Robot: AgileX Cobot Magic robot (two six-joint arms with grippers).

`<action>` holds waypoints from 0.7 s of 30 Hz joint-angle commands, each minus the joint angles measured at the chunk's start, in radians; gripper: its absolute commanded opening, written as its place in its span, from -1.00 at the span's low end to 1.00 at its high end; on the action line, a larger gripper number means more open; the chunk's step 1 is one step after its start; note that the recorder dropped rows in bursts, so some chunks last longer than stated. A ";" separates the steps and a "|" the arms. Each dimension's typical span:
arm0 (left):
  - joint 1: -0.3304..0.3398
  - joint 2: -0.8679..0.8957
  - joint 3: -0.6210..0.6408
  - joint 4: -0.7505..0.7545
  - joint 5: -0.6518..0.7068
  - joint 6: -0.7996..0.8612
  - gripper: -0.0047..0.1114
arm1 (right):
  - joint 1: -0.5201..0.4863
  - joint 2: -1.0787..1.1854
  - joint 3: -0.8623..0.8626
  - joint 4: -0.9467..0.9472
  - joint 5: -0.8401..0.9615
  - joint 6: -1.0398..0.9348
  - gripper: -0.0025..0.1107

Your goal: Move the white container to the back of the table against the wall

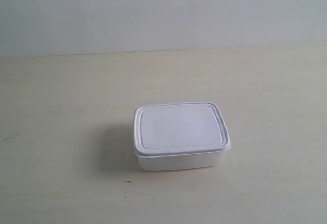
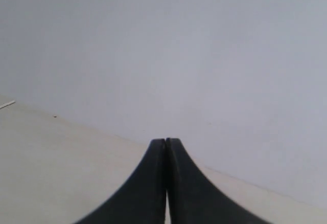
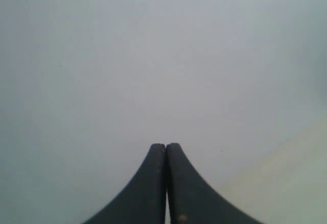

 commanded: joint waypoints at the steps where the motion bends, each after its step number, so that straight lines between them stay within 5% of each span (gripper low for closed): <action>1: -0.013 0.031 0.001 0.002 -0.088 -0.190 -0.92 | -0.006 -0.005 0.004 -0.002 -0.014 0.105 -0.96; 5: -0.041 0.058 0.001 0.002 -0.108 -0.353 -0.92 | -0.006 -0.005 0.004 -0.002 -0.006 0.130 -0.96; 21: -0.092 0.171 0.001 0.043 -0.326 -0.499 -0.92 | -0.006 -0.005 0.004 -0.022 0.019 0.168 -0.96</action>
